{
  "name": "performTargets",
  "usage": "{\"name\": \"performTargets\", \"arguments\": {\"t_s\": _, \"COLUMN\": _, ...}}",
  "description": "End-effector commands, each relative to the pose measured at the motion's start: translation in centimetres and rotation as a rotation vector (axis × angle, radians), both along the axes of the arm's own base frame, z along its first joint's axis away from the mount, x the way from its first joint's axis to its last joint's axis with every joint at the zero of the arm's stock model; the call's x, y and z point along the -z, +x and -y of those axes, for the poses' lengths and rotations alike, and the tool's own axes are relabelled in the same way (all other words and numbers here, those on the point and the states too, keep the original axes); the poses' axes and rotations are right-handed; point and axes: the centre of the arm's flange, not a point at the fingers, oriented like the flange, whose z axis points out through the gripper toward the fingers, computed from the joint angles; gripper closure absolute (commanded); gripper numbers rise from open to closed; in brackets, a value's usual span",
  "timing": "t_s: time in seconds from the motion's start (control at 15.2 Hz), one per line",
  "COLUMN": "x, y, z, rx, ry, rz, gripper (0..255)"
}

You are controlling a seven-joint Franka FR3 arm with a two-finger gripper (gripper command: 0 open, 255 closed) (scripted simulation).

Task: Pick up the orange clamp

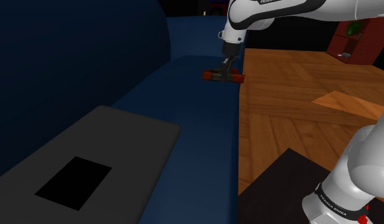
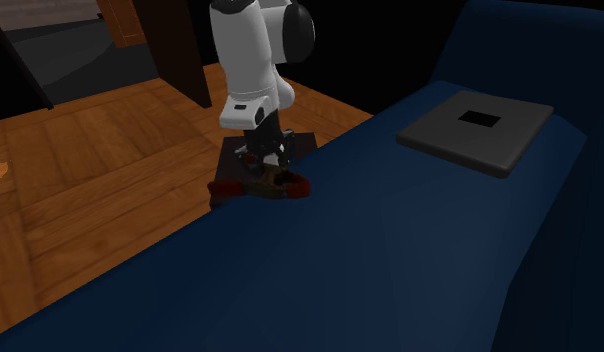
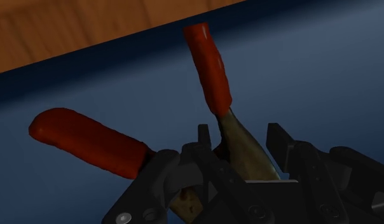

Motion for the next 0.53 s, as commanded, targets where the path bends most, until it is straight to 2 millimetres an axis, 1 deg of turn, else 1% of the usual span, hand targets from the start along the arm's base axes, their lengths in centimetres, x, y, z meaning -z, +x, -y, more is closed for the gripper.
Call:
{"name": "performTargets", "arguments": {"t_s": 0.0, "x": -1.2, "y": 0.0, "z": 0.0, "rx": 0.0, "ry": 0.0, "rz": 0.0, "gripper": 255}}
{"name": "performTargets", "arguments": {"t_s": 0.33, "x": -3.8, "y": 0.0, "z": 0.0, "rx": 0.0, "ry": 0.0, "rz": 0.0, "gripper": 255}}
{"name": "performTargets", "arguments": {"t_s": 0.46, "x": -3.9, "y": 0.0, "z": 0.0, "rx": 0.0, "ry": 0.0, "rz": 0.0, "gripper": 255}}
